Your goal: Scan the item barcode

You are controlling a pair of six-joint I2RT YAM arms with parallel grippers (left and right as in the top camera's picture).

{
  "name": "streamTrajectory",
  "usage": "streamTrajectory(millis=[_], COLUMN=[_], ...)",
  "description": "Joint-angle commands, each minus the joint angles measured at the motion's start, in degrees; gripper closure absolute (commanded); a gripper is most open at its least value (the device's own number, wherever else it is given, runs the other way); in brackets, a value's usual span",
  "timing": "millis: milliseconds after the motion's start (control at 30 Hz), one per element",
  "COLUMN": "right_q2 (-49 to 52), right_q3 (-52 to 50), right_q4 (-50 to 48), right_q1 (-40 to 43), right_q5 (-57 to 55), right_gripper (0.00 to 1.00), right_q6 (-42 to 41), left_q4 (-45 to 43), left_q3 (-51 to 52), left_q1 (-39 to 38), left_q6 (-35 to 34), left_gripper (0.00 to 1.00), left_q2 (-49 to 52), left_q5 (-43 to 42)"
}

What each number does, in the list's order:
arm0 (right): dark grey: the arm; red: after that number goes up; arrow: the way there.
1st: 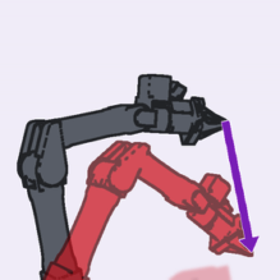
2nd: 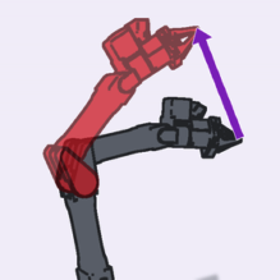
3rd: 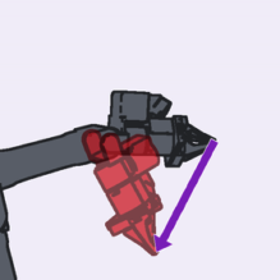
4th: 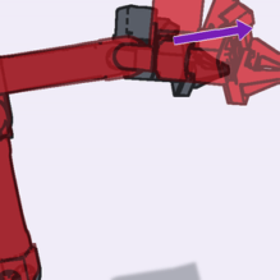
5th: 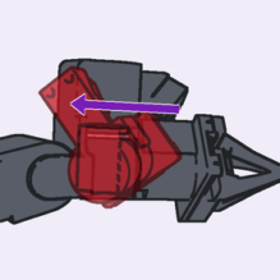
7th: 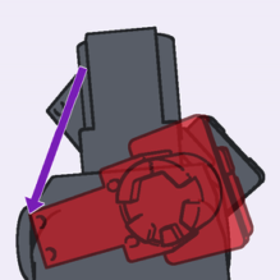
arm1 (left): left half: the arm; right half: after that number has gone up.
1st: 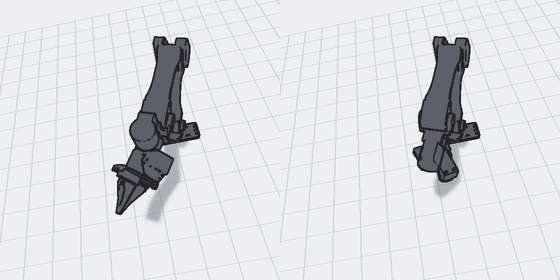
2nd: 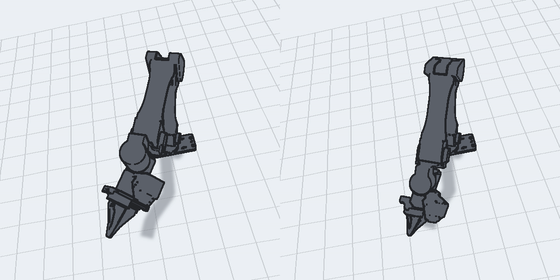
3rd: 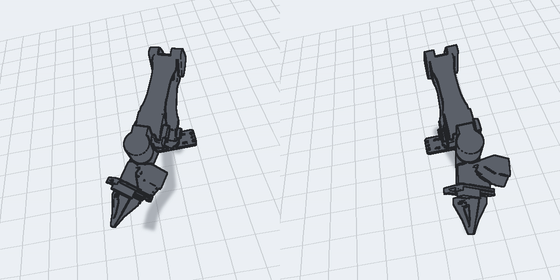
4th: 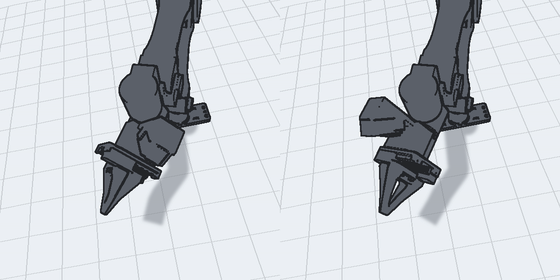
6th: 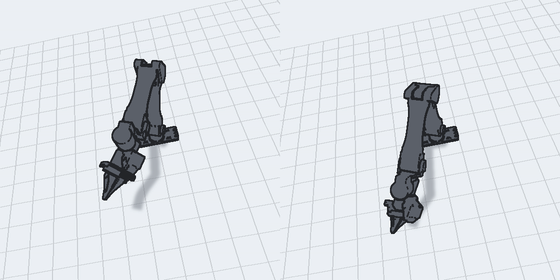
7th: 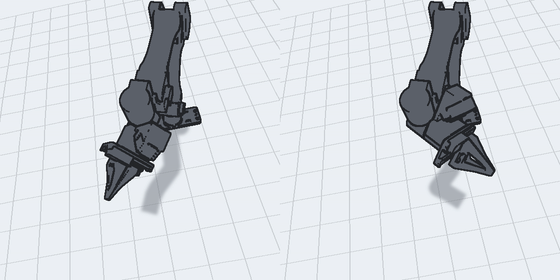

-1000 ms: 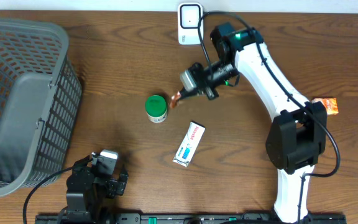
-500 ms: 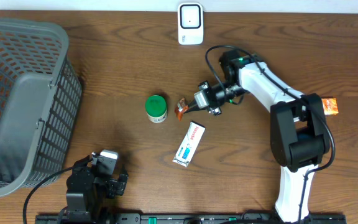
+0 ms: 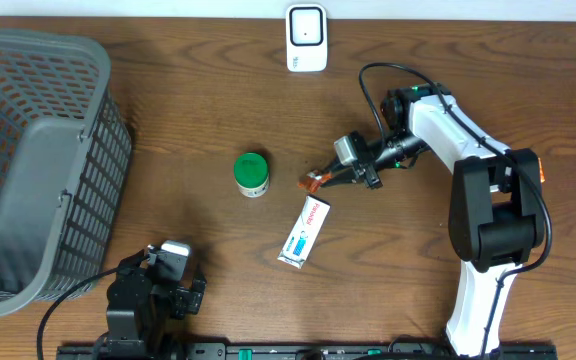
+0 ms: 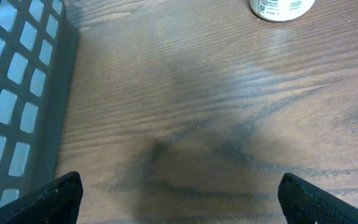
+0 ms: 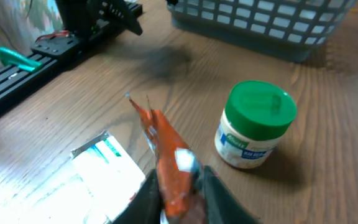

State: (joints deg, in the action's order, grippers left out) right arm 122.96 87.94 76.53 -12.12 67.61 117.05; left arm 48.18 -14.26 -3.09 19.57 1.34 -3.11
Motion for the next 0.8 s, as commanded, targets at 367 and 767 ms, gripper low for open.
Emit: streamTrajectory(millis=[367,767], right_q2=[-0.5,-0.5], right_q3=[-1.7,-1.0], right_q4=[4.0,19.1], right_q1=[0.3,2.3], right_q5=[-5.6,10.2], right_gripper=[0.01,0.01], right_q6=[5.6,5.6], left_q4=[2.8,2.8], left_q3=[0.8,0.8], left_q1=[0.2,0.2], left_q6=[0.1,0.1], left_gripper=[0.02,0.01], left_q2=[-0.3,-0.3], left_q5=[-0.3,-0.3])
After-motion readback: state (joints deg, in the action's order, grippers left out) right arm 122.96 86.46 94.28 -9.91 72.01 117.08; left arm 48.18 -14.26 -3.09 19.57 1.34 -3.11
